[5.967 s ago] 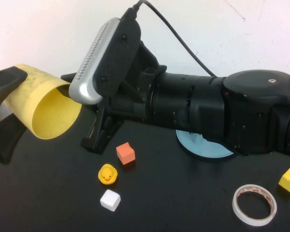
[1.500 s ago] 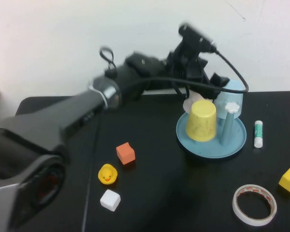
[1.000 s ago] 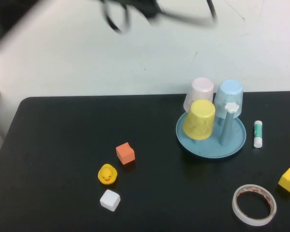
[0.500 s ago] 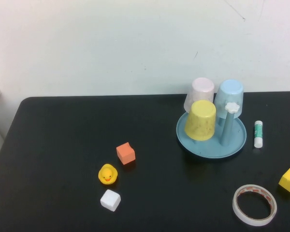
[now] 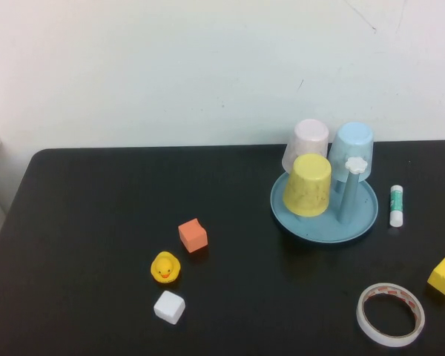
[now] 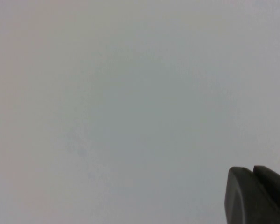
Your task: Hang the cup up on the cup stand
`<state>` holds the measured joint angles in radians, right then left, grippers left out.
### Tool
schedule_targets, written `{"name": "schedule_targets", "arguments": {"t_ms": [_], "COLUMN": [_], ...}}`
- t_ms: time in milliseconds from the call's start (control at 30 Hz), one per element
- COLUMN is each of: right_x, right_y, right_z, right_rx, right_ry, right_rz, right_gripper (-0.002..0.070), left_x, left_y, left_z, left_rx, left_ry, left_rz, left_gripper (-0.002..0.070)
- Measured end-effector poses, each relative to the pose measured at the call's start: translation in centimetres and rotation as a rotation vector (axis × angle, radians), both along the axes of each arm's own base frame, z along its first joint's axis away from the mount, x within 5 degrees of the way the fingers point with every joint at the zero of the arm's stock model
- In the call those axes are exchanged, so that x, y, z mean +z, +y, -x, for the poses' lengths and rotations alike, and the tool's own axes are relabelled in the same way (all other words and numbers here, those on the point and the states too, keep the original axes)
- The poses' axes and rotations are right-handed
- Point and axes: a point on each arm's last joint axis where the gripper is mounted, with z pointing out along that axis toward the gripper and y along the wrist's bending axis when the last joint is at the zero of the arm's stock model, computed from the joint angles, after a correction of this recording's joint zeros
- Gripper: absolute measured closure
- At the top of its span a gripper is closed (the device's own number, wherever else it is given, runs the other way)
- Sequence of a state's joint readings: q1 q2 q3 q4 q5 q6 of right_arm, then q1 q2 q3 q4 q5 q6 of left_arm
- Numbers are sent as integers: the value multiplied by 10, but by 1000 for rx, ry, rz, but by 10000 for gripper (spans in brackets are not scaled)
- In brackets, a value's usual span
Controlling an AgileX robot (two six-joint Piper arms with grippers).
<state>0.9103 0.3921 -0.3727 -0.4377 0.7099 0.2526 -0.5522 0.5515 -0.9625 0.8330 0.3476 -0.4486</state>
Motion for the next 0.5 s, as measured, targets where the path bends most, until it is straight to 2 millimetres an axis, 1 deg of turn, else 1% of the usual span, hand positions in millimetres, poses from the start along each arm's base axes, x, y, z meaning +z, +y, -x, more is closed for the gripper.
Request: {"name": "schedule_targets", "arguments": {"t_ms": [167, 233, 367, 467, 500], "right_x": [0, 0, 0, 0, 0], "right_y": [0, 0, 0, 0, 0], "right_z": [0, 0, 0, 0, 0], "right_rx": [0, 0, 0, 0, 0], "right_ry": [0, 0, 1, 1, 1], "right_rz": [0, 0, -1, -1, -1], "right_gripper": [678, 678, 678, 678, 678], "left_x": [-33, -44, -55, -60, -68], "left_y": [-8, -8, -4, -5, -9], "left_z": [-13, -17, -20, -20, -22], "left_rx": [-2, 24, 85, 68, 36], "left_ry": [91, 124, 198, 204, 219], "left_rz": [-55, -90, -112, -115, -113], "left_gripper": [675, 675, 675, 675, 675]}}
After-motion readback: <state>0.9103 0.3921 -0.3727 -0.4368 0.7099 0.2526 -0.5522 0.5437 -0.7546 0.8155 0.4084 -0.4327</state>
